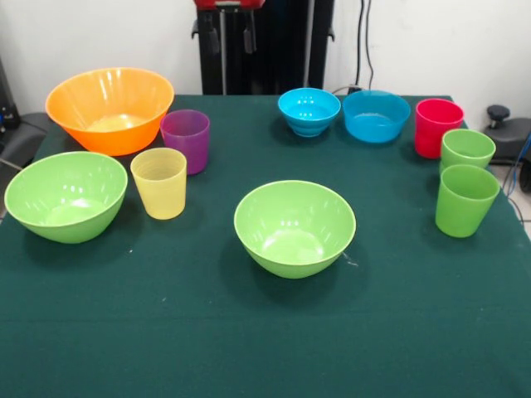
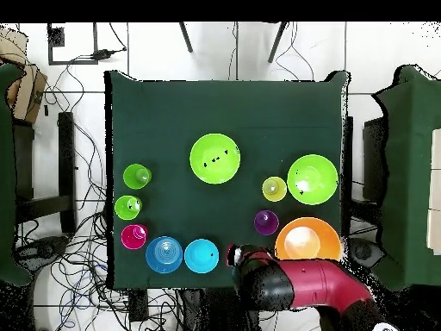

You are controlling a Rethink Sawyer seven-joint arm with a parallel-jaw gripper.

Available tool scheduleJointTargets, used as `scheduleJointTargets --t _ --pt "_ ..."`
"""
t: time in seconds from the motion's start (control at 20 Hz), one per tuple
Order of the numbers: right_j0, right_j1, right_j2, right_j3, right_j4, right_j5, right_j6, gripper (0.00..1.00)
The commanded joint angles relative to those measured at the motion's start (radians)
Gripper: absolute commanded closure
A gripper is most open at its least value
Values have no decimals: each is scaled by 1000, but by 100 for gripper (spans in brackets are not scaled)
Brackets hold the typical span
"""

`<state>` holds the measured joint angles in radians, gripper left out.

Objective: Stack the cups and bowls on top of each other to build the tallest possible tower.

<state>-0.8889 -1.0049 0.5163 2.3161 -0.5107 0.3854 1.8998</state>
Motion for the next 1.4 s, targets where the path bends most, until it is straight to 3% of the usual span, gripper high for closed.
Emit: scheduleJointTargets --t 0.05,0.55,1.05,1.4 --pt "-56 -10 210 87 -115 7 -269 0" --pt "-146 78 280 4 -193 120 -289 0" --pt "-160 126 311 -92 -236 200 -287 0" --pt "-177 133 320 -96 -260 210 -259 0"
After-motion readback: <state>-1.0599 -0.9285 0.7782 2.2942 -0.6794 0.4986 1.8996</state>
